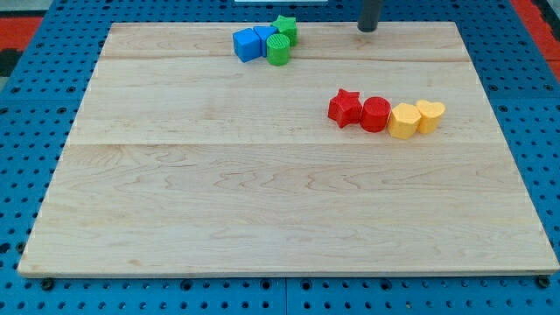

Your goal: Move the green star into cube and triangle

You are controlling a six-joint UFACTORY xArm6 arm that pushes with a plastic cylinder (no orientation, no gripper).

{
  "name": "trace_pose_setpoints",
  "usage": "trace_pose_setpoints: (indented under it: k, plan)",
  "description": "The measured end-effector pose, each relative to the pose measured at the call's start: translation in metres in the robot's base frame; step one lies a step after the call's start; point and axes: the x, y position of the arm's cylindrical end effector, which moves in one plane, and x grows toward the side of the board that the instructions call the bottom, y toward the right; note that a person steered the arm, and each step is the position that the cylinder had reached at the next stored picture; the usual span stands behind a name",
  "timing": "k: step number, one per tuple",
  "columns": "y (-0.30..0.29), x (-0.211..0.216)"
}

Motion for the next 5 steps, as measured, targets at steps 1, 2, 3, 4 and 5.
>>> trace_pose_setpoints:
  k: [1, 2, 3, 4, 5]
  plan:
    - [-0.061, 0.001]
    - [-0.139, 0.002]
    - [-0.182, 0.007]
    - [-0.217, 0.009]
    - [-0.22, 0.032]
